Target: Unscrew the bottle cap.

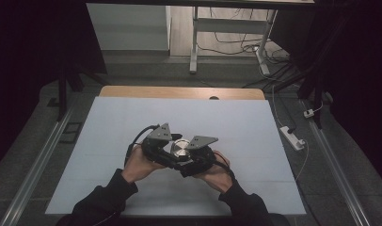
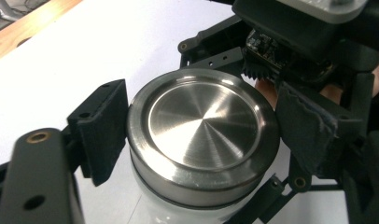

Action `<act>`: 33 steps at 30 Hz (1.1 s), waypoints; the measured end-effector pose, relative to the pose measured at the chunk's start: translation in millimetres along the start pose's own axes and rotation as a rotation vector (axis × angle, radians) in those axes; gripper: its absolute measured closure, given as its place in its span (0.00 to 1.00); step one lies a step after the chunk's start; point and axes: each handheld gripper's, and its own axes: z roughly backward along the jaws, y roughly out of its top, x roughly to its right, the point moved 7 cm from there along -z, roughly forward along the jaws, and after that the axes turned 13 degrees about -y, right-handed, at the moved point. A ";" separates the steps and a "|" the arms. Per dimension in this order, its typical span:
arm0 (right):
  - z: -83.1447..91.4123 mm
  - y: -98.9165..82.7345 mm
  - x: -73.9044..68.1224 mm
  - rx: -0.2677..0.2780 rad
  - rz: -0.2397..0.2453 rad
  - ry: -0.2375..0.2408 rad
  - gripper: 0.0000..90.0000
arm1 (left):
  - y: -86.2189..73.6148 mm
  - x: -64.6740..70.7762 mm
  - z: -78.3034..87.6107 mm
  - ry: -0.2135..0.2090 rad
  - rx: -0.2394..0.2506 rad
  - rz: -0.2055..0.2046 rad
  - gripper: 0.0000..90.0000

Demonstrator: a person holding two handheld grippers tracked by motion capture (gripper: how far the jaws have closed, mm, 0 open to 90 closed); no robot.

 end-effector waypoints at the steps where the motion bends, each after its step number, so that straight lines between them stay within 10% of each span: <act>1: 0.9 0.8 0.3 0.005 -0.002 0.003 0.16 | 0.6 -1.4 2.6 -0.007 0.011 0.004 0.11; 5: 3.5 3.4 -2.1 0.019 0.008 0.029 0.16 | -1.1 -6.2 15.7 -0.055 0.023 -0.008 0.02; 10: 2.5 2.2 -13.4 0.012 0.050 0.099 0.16 | -9.1 0.4 28.8 -0.238 -0.016 -0.109 0.06; 16: 6.0 3.4 -26.1 0.023 0.095 0.151 0.16 | -12.7 8.2 16.9 -0.285 -0.102 -0.170 0.10; 22: 8.2 4.4 -25.2 0.025 0.099 0.142 0.16 | -10.8 6.4 14.1 -0.233 -0.081 -0.153 0.23; 31: 4.6 4.4 4.7 0.016 -0.020 -0.036 0.16 | 4.2 -0.5 -7.8 0.072 0.012 0.026 0.22; 33: 4.8 4.2 6.3 0.015 -0.029 -0.047 0.16 | 6.2 -3.0 -10.1 0.106 0.015 0.063 0.07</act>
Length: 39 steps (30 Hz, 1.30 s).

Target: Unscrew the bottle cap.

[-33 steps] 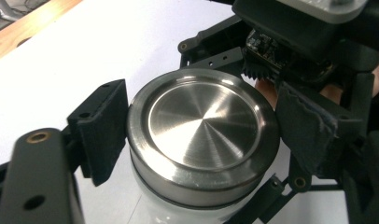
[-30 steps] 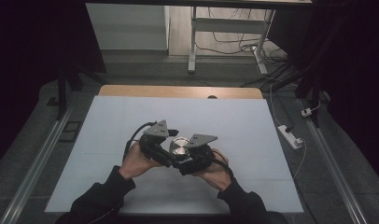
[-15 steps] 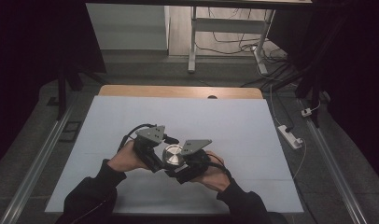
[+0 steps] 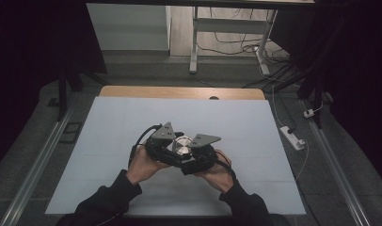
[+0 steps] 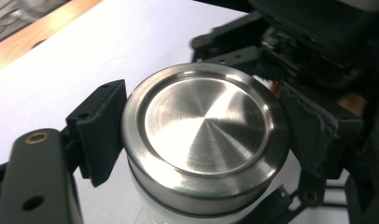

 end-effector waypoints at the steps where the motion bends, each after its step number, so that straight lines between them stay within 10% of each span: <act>1: 1.0 0.1 2.3 0.005 -0.005 -0.009 0.16 | 0.6 -2.1 1.9 0.002 0.000 0.010 0.05; 7: 3.0 0.3 4.9 0.019 0.005 0.022 0.16 | 0.0 -11.2 29.2 -0.153 0.043 -0.028 0.04; 10: 3.6 -0.4 -0.3 0.020 0.031 0.070 0.16 | -5.1 -5.7 36.4 -0.272 0.001 -0.109 0.06; 16: 7.5 0.0 -20.5 0.025 0.104 0.182 0.16 | -12.0 9.5 30.0 -0.351 -0.116 -0.231 0.11; 25: 9.3 3.0 -26.2 0.029 0.114 0.185 0.16 | -12.0 8.3 28.6 -0.308 -0.097 -0.219 0.23; 30: 4.6 2.0 -7.6 0.007 0.034 0.070 0.16 | -2.0 5.1 8.3 -0.072 -0.043 -0.084 0.23; 33: 2.9 0.3 -1.3 0.002 0.011 0.038 0.16 | -0.7 4.9 2.3 -0.017 -0.027 -0.066 0.23; 39: 4.6 1.0 3.1 0.015 -0.012 0.036 0.16 | 1.2 -4.7 13.7 -0.131 0.045 -0.030 0.04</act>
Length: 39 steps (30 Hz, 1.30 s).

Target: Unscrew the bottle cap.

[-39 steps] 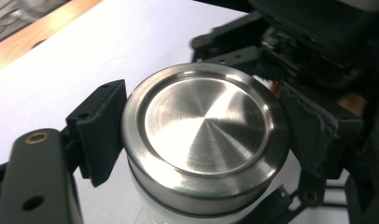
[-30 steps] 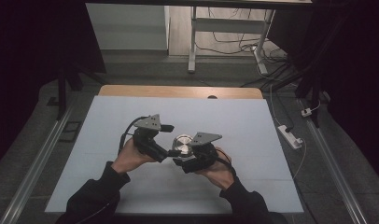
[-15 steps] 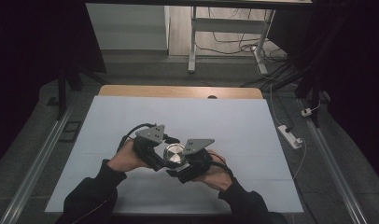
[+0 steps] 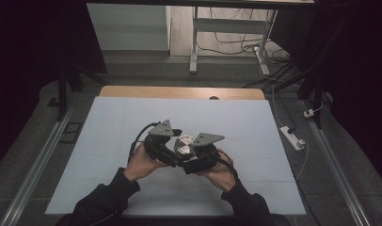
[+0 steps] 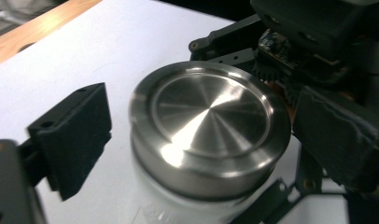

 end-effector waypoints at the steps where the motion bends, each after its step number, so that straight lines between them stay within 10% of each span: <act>1: 0.7 0.5 -0.8 0.004 0.008 0.009 0.16 | 0.0 0.0 0.0 0.000 0.000 0.000 0.04; 8: 2.6 0.0 -18.7 0.003 0.082 0.124 0.16 | -5.7 15.0 19.7 -0.207 -0.115 -0.152 0.10; 16: 4.1 -0.3 -36.6 -0.005 0.142 0.179 0.16 | -13.2 18.7 11.8 -0.230 -0.167 -0.191 0.22; 21: 1.3 -1.0 -26.1 -0.016 0.111 0.119 0.16 | -10.6 13.8 4.9 -0.138 -0.136 -0.145 0.22; 25: -1.0 -0.8 -11.8 -0.023 0.048 0.036 0.16 | -1.9 10.0 -9.7 0.078 -0.078 -0.028 0.22; 28: -1.2 -1.2 -5.0 -0.021 0.030 -0.021 0.16 | 0.2 10.3 -13.9 0.124 -0.073 -0.023 0.19; 34: 2.1 1.3 -2.5 0.002 0.037 -0.003 0.16 | 1.0 3.8 1.9 -0.009 -0.044 -0.014 0.03; 39: 4.5 0.8 -13.5 -0.003 0.075 0.104 0.16 | -4.1 7.0 18.9 -0.153 -0.072 -0.098 0.08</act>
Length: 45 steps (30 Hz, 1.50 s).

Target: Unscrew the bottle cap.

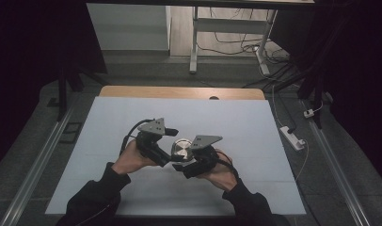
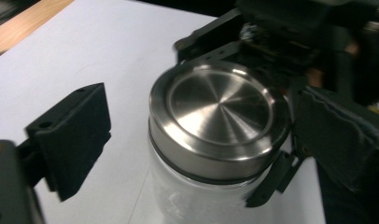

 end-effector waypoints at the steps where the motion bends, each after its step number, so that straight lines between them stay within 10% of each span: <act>1: -0.4 -0.1 -7.0 -0.003 0.022 0.031 0.16 | -1.3 3.9 0.7 -0.041 -0.016 -0.029 0.11; 4: -1.1 -0.1 -13.3 -0.006 0.041 0.057 0.16 | -5.7 12.3 -1.2 -0.086 -0.079 -0.099 0.13; 10: -1.4 -0.1 -18.9 -0.013 0.071 0.062 0.16 | -6.7 11.5 -5.6 -0.059 -0.089 -0.101 0.22; 20: -4.8 -3.4 11.1 -0.033 -0.061 -0.117 0.16 | 7.5 -1.8 -30.8 0.287 -0.010 0.090 0.22; 27: 1.6 1.2 9.3 0.004 -0.045 -0.071 0.16 | 8.1 -0.7 -6.9 0.096 0.035 0.043 0.08; 31: 1.3 0.8 -7.1 0.001 0.027 0.032 0.16 | 0.3 9.6 1.3 -0.039 -0.043 -0.064 0.11; 40: 2.6 1.5 -26.3 0.001 0.117 0.107 0.16 | -7.5 16.4 -10.0 -0.119 -0.112 -0.119 0.22; 45: 1.3 2.3 -17.4 0.000 0.064 0.047 0.16 | -2.9 7.8 -15.3 -0.009 -0.068 -0.065 0.22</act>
